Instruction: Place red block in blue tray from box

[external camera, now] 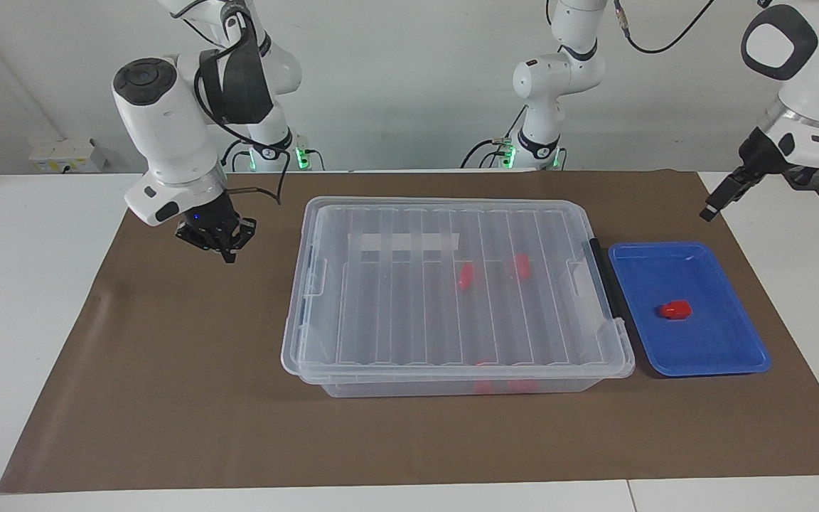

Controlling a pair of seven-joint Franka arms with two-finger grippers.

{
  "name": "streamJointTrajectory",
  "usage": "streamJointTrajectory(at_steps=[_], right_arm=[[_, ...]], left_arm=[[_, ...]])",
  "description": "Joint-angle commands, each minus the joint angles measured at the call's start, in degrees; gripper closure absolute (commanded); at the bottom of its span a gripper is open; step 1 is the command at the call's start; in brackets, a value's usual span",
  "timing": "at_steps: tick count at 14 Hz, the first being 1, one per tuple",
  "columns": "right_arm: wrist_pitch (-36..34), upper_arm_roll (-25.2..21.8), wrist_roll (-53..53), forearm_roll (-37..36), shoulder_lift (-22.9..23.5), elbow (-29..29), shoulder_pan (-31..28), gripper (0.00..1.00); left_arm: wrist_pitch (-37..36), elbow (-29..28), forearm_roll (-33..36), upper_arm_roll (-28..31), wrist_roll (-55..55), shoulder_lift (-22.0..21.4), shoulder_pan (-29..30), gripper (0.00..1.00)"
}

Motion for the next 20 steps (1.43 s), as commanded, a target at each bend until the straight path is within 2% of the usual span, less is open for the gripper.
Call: streamJointTrajectory(at_steps=[1, 2, 4, 7, 10, 13, 20], right_arm=[[-4.0, 0.3, 1.4, -0.2, -1.4, 2.2, -0.8, 0.28], [-4.9, 0.3, 1.4, -0.1, -1.4, 3.4, -0.8, 0.00], [-7.9, 0.0, 1.4, 0.0, -1.4, 5.9, -1.6, 0.00], [-12.6, -0.4, 1.4, 0.0, -1.8, 8.4, -2.2, 0.00], [-15.4, -0.5, 1.4, 0.2, -4.2, 7.7, -3.1, 0.00], [-16.3, -0.5, 1.4, 0.2, -5.5, 7.3, -2.9, 0.00], [-16.2, 0.0, 1.3, 0.1, -5.0, 8.2, -2.4, 0.00]], left_arm=[[0.5, -1.7, 1.0, 0.2, 1.2, -1.4, -3.4, 0.00], [0.3, -2.0, 1.0, 0.2, 1.8, -1.5, -4.1, 0.00], [0.1, -0.2, 1.0, -0.5, 1.8, -1.7, -4.3, 0.00], [-4.9, 2.4, 1.0, -3.7, 1.2, -2.8, -4.8, 0.00], [-5.2, 1.6, 1.2, -1.0, 1.2, -3.2, -10.3, 0.00], [-4.8, 1.7, 1.1, -0.3, 1.1, -3.6, -10.7, 0.00], [-7.1, 2.6, 1.1, -0.3, 2.0, -3.7, -10.7, 0.00]])
